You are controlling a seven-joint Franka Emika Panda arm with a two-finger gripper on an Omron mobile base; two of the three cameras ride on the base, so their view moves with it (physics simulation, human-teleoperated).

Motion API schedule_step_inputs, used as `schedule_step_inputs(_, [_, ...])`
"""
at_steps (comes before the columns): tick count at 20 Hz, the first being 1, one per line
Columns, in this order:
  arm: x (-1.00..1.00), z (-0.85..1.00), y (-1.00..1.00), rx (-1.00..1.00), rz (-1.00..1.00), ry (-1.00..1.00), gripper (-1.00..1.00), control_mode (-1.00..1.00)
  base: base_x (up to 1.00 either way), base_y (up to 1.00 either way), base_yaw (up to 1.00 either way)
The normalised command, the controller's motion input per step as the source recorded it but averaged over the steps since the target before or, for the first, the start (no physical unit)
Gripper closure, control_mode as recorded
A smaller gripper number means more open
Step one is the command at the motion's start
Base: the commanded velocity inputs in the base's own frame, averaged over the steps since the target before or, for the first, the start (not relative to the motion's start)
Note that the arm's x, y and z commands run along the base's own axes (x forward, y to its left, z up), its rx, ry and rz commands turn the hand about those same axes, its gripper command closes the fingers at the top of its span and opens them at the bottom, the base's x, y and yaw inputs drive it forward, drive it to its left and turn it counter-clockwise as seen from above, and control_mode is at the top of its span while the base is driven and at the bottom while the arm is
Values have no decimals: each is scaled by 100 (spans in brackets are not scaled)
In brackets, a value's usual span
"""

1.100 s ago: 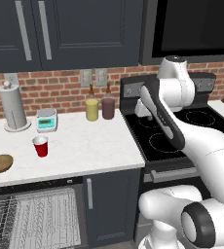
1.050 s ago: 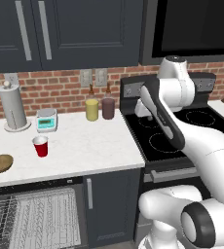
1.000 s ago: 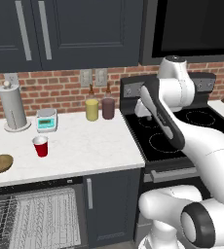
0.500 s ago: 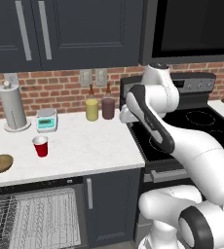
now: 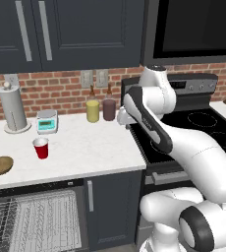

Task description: Pick up the cup and bowl from the counter, place them in the dishwasher, and close the dishwasher door.

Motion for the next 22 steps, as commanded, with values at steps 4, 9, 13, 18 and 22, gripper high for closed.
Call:
schedule_step_inputs(4, [-11,-4,61,0,0,0,-100,-100,0,0,0])
schedule_step_inputs(9, [-2,-9,67,0,0,0,-100,-100,0,0,0])
schedule_step_inputs(13, [0,-3,56,0,0,0,-100,-100,0,0,0])
schedule_step_inputs(18, [0,-6,62,-2,0,0,-100,-100,0,0,0])
schedule_step_inputs(22, [0,-22,67,-2,0,3,-100,-100,0,0,0])
